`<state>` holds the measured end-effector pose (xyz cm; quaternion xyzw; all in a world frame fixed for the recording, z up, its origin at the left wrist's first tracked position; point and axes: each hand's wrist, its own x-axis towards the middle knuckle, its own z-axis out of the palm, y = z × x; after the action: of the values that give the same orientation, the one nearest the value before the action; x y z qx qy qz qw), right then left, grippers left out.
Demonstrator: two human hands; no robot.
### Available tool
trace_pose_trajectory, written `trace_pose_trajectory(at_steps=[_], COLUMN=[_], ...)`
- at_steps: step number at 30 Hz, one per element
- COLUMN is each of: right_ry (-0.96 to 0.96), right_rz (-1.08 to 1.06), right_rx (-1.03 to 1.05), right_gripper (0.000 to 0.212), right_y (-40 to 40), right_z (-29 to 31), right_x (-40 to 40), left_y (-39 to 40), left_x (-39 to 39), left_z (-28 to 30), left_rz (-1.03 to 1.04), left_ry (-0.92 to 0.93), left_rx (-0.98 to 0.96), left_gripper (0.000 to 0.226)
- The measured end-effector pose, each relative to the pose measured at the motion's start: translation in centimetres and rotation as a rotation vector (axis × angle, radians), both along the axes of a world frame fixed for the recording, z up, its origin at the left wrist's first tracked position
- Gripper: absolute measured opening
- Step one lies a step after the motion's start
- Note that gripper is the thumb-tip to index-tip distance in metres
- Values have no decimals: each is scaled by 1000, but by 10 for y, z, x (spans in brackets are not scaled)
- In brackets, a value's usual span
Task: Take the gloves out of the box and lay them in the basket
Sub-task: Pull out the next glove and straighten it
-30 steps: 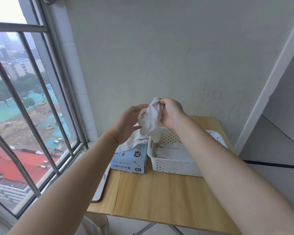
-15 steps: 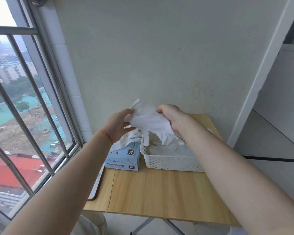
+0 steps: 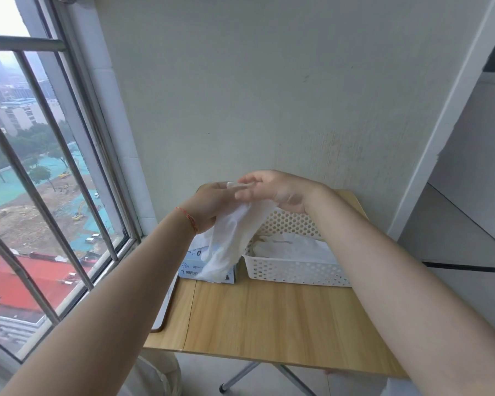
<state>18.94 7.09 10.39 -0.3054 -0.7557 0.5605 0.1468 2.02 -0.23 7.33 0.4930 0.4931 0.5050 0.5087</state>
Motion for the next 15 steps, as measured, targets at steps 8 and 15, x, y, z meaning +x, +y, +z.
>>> trace_pose_trajectory(at_steps=[8, 15], right_ry=[-358, -109], right_rz=[-67, -238], right_rx=[163, 93], right_gripper=[25, 29], right_y=[0, 4], right_z=[-10, -2], right_x=[-4, -3], left_y=[-6, -18], left_x=[-4, -14], left_z=[-19, -33], left_rz=[-69, -196], left_ry=[136, 173], left_rx=[-131, -277], left_gripper=[31, 36])
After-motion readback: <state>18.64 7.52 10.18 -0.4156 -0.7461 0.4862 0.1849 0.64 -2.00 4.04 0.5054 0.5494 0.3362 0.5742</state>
